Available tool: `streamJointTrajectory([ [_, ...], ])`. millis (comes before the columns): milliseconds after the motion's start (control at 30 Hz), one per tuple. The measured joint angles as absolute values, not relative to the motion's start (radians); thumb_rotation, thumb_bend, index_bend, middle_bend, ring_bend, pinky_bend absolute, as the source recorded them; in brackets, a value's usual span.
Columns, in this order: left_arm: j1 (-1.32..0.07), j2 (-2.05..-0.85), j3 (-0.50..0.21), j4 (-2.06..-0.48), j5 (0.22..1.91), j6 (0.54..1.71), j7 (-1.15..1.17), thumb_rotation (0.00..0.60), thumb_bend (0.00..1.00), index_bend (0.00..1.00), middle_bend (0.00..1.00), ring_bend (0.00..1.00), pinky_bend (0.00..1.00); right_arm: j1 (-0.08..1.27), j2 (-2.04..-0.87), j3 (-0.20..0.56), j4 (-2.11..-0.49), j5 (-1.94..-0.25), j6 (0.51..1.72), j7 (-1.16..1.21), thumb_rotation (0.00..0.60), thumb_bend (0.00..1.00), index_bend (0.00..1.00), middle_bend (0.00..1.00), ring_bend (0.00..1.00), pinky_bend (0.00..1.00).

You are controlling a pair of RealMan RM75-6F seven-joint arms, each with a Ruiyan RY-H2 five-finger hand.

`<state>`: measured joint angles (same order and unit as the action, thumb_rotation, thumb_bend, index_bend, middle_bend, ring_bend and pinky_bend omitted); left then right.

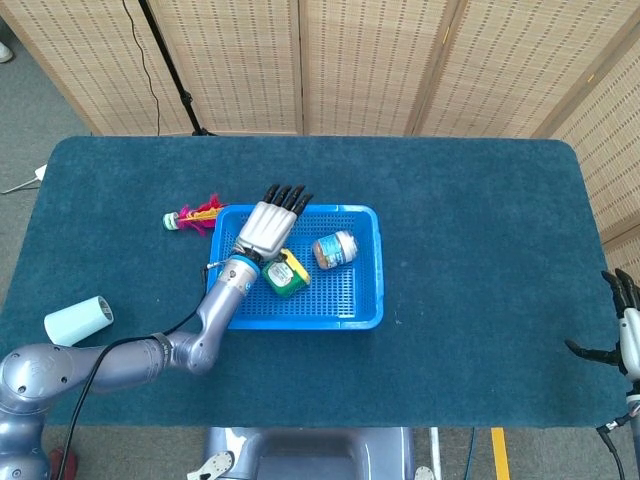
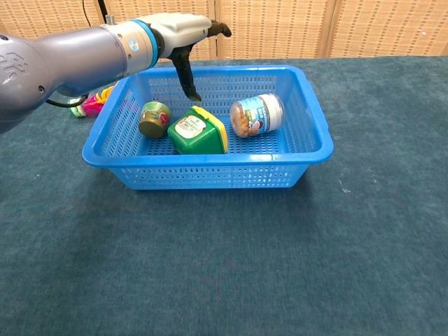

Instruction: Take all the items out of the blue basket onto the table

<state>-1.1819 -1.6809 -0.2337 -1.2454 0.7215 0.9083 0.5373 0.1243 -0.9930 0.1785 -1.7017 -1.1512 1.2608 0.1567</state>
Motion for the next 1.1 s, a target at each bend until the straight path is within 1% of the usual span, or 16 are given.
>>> streamJointTrajectory([
  [133, -1.17, -1.644, -0.24, -1.301, 0.775, 0.905, 0.502, 0.6, 0.08, 0.0, 0.0, 0.0, 0.0, 0.124, -0.992, 0.179, -1.702, -1.152, 1.259, 0.16, 0.6, 0.0, 0.0, 0.0, 0.0, 0.0],
  [267, -1.142, -1.562, -0.22, -1.409, 0.824, 0.894, 0.485, 0.6, 0.08, 0.0, 0.0, 0.0, 0.0, 0.123, -0.99, 0.178, -1.704, -1.155, 1.258, 0.163, 0.6, 0.0, 0.0, 0.0, 0.0, 0.0],
  [400, -1.111, -1.462, -0.164, -1.523, 0.854, 0.868, 0.496, 0.6, 0.08, 0.0, 0.0, 0.0, 0.0, 0.122, -0.989, 0.178, -1.708, -1.155, 1.26, 0.163, 0.6, 0.0, 0.0, 0.0, 0.0, 0.0],
  [500, -1.097, -1.428, -0.114, -1.559, 0.858, 0.841, 0.526, 0.6, 0.08, 0.0, 0.0, 0.0, 0.0, 0.121, -0.989, 0.179, -1.712, -1.154, 1.263, 0.16, 0.6, 0.0, 0.0, 0.0, 0.0, 0.0],
  [600, -1.09, -1.423, -0.084, -1.56, 0.857, 0.818, 0.546, 0.6, 0.08, 0.0, 0.0, 0.0, 0.0, 0.12, -0.989, 0.179, -1.716, -1.153, 1.267, 0.156, 0.6, 0.0, 0.0, 0.0, 0.0, 0.0],
  [800, -1.085, -1.455, -0.065, -1.516, 0.868, 0.807, 0.55, 0.6, 0.08, 0.0, 0.0, 0.0, 0.0, 0.119, -0.987, 0.179, -1.718, -1.153, 1.267, 0.155, 0.6, 0.0, 0.0, 0.0, 0.0, 0.0],
  [1100, -1.075, -1.525, -0.068, -1.426, 0.904, 0.809, 0.522, 0.6, 0.08, 0.0, 0.0, 0.0, 0.0, 0.122, -0.988, 0.18, -1.715, -1.15, 1.26, 0.158, 0.6, 0.0, 0.0, 0.0, 0.0, 0.0],
])
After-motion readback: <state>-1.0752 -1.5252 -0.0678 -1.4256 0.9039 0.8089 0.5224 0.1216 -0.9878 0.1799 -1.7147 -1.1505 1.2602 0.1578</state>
